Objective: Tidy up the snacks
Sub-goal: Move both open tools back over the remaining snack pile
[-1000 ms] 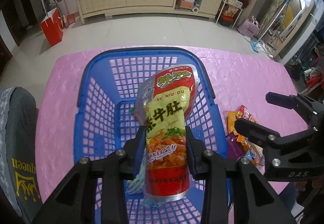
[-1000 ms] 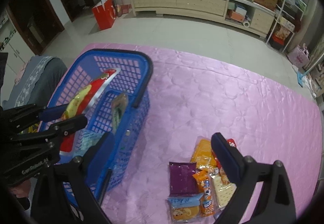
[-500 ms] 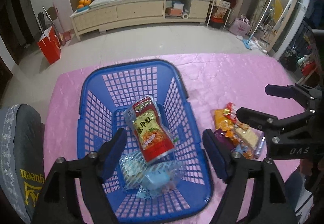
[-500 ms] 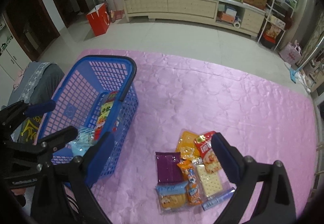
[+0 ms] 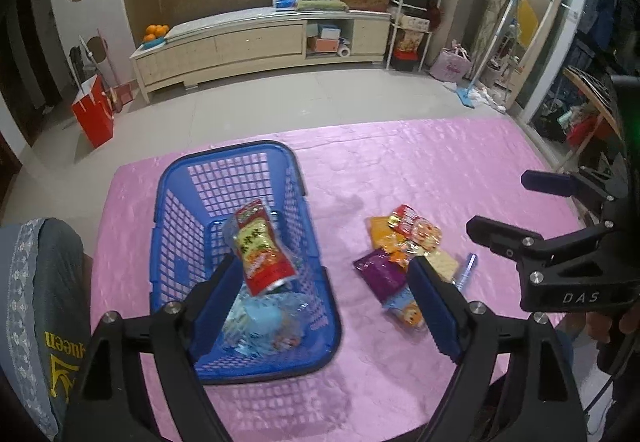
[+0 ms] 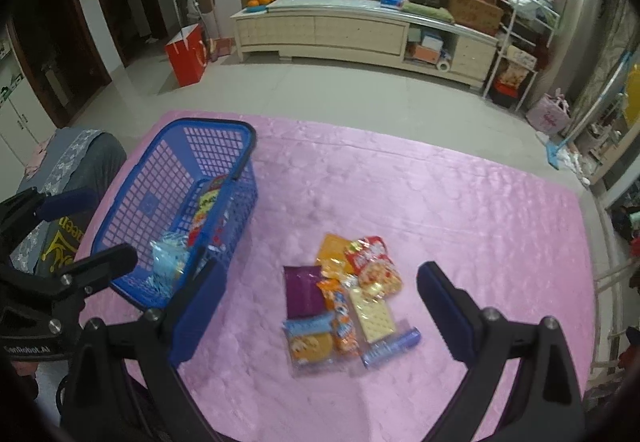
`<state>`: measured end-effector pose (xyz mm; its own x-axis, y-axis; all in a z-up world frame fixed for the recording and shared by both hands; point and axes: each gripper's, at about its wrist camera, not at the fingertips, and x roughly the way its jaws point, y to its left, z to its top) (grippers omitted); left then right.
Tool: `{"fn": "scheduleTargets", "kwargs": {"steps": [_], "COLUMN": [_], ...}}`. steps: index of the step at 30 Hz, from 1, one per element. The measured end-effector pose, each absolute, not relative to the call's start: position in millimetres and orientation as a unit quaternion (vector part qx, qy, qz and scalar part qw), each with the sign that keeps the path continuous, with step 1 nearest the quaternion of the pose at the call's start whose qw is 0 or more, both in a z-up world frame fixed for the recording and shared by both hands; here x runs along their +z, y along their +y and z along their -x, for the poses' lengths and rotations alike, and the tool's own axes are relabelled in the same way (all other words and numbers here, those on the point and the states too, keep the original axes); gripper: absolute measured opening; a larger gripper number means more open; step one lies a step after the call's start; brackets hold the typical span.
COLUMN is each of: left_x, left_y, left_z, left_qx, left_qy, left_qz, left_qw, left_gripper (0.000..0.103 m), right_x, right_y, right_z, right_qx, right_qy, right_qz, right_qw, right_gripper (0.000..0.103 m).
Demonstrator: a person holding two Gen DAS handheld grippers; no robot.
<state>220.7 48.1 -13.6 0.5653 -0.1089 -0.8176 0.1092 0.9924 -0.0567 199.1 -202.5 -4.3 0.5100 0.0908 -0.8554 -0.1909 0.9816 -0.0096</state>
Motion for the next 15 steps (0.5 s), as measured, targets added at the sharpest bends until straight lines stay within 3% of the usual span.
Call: {"fn": "scheduleTargets", "kwargs": {"steps": [15], "left_x": [-43.5], "left_y": [-41.8], "left_z": [-216.5], "left_qx": [-0.1], "left_qy": [0.486], "left_qz": [-0.021], "left_qw": [0.868], "left_gripper": [0.083], "right_x": [-43.4], "right_y": [-277.3], "right_z": [-172.8], "right_qx": [0.049], "right_qy": [0.531], "right_qz": [0.028], "right_qw": [0.846], "right_gripper": [0.098]}}
